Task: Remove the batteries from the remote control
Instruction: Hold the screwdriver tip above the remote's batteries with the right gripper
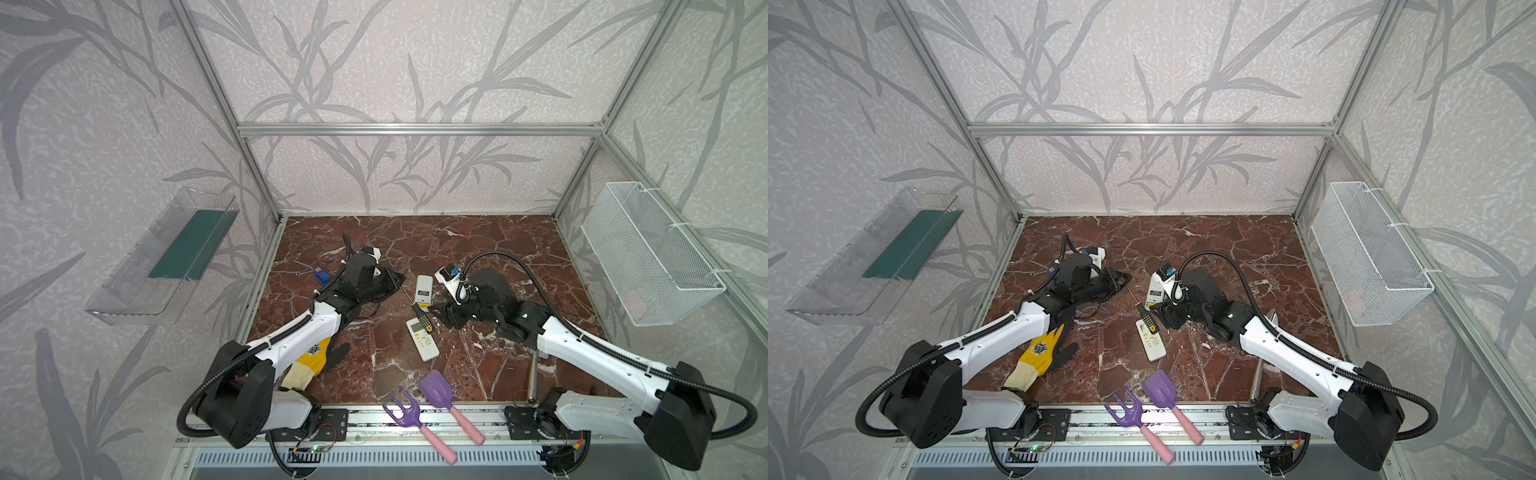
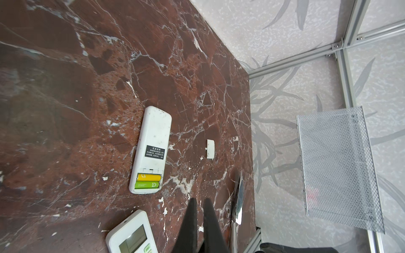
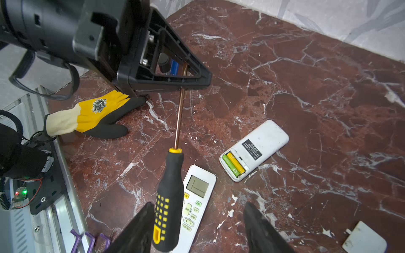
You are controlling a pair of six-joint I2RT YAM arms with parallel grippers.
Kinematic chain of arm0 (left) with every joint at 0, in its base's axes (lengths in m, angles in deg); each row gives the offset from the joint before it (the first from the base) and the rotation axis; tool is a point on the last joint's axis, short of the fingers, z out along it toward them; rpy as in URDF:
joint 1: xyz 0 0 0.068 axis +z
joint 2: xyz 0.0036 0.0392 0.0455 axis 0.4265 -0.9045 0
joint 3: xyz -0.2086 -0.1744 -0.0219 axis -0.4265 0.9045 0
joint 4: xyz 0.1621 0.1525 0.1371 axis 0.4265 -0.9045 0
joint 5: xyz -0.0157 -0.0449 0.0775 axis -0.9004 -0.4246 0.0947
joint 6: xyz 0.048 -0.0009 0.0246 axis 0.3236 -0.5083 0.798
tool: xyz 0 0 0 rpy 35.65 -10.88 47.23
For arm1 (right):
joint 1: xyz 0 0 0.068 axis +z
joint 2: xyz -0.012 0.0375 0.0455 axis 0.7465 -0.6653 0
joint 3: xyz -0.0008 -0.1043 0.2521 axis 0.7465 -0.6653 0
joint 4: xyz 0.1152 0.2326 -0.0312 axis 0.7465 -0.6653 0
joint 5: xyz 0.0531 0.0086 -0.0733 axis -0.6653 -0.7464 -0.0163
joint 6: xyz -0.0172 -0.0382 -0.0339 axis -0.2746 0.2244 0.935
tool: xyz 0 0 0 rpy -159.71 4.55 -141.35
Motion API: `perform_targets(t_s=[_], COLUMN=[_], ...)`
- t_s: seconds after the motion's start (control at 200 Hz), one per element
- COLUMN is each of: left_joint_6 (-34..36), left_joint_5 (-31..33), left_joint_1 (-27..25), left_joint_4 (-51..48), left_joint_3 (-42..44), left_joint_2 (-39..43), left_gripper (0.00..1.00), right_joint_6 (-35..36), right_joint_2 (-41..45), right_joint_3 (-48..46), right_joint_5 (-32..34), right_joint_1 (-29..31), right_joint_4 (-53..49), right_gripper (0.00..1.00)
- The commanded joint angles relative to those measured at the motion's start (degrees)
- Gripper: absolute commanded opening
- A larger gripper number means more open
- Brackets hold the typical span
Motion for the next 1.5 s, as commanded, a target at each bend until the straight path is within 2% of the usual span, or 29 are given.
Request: perform_targets(t_s=[0.0, 0.235, 0.455, 0.81, 1.22, 1.495], left_joint_6=[-3.61, -7.98, -10.52, -13.82, -19.22, -19.45], left_joint_5=[7.12, 11.74, 12.82, 9.65, 3.44, 2.3], left_joint_1=[0.24, 0.24, 0.33, 0.75, 2.12, 2.95], left_joint_4=[-7.97, -13.55, -13.99, -11.85, -6.69, -6.59], left_joint_3=[-2.71, -4.32, -4.44, -4.0, -0.76, -0.27], left_joint_2=[2.58, 2.84, 2.66, 3.26, 4.59, 5.29], left_gripper=[0.0, 0.0, 0.0, 0.0, 0.0, 0.0], right_joint_6=[3.8, 9.76, 10.7, 7.49, 7.58, 7.67], right_joint_2=[1.66, -1.09, -2.76, -2.5, -2.79, -2.53], right_joint_3=[-1.9, -0.17, 0.18, -7.07, -9.11, -9.12], right_joint_5=[3.09, 10.08, 7.62, 6.35, 7.46, 6.58], right_joint_1=[0.7, 6.31, 9.15, 9.34, 9.33, 7.75], right_joint_4=[1.13, -3.44, -2.0, 11.35, 17.67, 19.49], right_gripper=[0.65, 0.65, 0.65, 0.64, 0.56, 0.52])
